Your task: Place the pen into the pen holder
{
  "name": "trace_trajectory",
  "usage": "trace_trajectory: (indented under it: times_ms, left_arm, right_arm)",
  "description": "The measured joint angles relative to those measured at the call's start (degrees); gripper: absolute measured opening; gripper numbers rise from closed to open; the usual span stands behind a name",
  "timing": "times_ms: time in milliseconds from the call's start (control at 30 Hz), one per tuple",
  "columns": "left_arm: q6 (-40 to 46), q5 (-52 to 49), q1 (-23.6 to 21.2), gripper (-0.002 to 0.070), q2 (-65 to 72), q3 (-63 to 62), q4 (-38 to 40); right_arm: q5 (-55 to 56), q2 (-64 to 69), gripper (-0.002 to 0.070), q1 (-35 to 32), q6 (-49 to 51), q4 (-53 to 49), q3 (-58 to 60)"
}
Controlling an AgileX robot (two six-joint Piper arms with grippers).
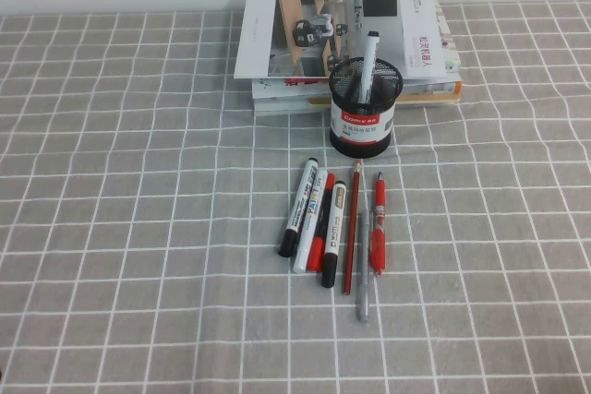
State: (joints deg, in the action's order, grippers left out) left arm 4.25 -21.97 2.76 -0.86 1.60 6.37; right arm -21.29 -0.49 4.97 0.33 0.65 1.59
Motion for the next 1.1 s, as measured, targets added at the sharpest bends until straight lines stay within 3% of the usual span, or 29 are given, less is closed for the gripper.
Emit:
trace_trajectory:
  times_ms: [633, 800, 967, 1100]
  left_arm:
    - [0.0, 0.0, 0.0, -0.0004, 0.0, 0.0, 0.0]
    - [0.0, 0.0, 0.0, -0.0004, 0.0, 0.0, 0.0]
    - [0.0, 0.0, 0.0, -0.0004, 0.0, 0.0, 0.0]
    - [0.0, 0.0, 0.0, -0.0004, 0.0, 0.0, 0.0]
  right_arm:
    - [0.0, 0.0, -0.0012, 0.0, 0.0, 3.0, 0.0]
    - [3.0, 0.0, -0.0012, 0.0, 0.0, 23.9, 0.0]
    - [9.0, 0.0, -0.0012, 0.0, 0.0, 59.1, 0.0]
    - [12.3, 0.0, -0.0012, 0.0, -1.5, 68.3, 0.0]
